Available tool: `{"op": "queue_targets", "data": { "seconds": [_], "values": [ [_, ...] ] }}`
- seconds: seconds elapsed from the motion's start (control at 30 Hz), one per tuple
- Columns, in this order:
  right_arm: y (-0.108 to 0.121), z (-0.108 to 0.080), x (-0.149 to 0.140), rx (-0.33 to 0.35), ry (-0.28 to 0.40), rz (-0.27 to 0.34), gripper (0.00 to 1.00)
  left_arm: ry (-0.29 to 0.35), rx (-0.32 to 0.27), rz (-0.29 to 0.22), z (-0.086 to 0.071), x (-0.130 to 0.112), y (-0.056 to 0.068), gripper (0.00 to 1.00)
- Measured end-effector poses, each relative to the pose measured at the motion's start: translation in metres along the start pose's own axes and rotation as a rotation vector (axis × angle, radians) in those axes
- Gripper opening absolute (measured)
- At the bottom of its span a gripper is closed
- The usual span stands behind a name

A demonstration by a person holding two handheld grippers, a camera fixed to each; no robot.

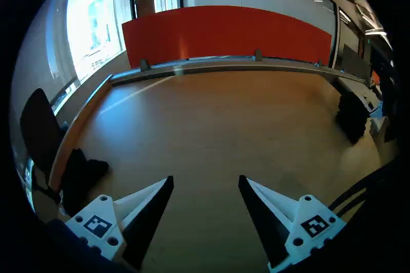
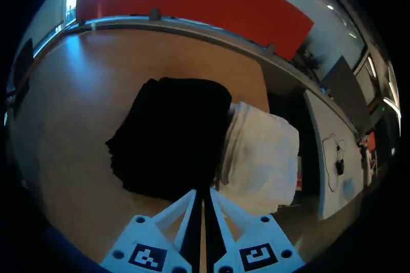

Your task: Fold towel

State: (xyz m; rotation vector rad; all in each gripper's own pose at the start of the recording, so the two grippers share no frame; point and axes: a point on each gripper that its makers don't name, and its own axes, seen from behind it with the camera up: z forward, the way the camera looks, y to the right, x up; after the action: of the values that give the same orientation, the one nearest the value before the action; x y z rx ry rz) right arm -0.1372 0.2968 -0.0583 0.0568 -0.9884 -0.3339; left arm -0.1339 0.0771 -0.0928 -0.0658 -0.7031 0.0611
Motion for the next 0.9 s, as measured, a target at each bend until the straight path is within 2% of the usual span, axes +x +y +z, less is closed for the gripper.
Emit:
{"op": "queue_targets", "data": {
  "seconds": [0.5, 0.9],
  "values": [
    [-0.001, 0.032, -0.024, -0.009, -0.074, 0.062, 0.04, -0.007, 0.006, 0.009, -0.002, -0.001, 0.003, 0.94],
    [0.001, 0.041, -0.026, -0.024, -0.084, 0.109, 0.04, -0.008, 0.009, 0.016, -0.006, -0.002, 0.003, 0.94]
  ]
}}
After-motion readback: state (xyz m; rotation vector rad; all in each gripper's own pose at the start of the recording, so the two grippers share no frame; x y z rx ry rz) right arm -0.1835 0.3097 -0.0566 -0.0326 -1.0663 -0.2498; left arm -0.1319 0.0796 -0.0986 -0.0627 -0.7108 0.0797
